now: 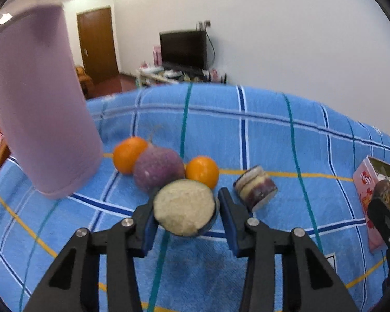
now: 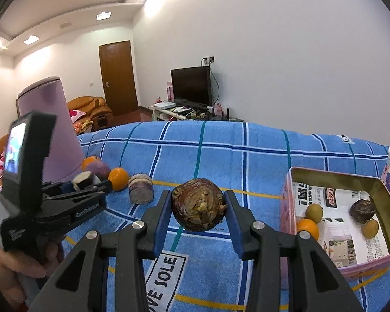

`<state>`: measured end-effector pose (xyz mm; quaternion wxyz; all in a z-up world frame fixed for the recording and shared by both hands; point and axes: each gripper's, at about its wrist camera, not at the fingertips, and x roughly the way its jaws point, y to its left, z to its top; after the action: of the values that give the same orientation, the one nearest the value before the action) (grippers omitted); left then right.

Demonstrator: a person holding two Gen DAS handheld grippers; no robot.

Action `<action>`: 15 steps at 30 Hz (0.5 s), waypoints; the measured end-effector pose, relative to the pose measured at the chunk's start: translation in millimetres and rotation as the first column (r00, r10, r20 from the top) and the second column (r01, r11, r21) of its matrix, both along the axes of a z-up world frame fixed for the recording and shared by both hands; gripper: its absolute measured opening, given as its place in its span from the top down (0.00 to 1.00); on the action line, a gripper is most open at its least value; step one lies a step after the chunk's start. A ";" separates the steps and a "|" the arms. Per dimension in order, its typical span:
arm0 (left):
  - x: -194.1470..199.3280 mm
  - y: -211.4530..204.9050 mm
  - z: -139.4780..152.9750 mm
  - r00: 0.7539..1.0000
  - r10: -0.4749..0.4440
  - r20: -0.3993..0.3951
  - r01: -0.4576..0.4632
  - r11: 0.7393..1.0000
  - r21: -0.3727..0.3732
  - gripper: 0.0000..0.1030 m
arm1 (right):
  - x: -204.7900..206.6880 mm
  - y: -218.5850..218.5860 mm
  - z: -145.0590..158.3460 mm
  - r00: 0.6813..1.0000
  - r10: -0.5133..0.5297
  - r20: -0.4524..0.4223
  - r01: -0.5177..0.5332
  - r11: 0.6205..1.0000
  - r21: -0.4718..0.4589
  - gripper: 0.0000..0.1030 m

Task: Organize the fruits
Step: 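Grasp the dark brown round fruit with the right tool while the left tool grasps the white-cut round piece, then lift both held items and carry them toward the pink tin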

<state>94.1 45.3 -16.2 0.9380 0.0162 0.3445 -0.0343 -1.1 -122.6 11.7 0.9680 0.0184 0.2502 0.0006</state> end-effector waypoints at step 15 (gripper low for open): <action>-37.2 -1.9 18.2 0.988 0.066 0.142 -0.070 0.997 0.024 0.56 | -15.7 15.0 7.2 0.997 -0.016 0.082 0.025 0.994 -0.109 0.59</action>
<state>56.9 43.4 2.0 0.9603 0.0203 0.2781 0.0038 -16.9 -107.6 18.9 0.9769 -0.0322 0.2103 -0.0224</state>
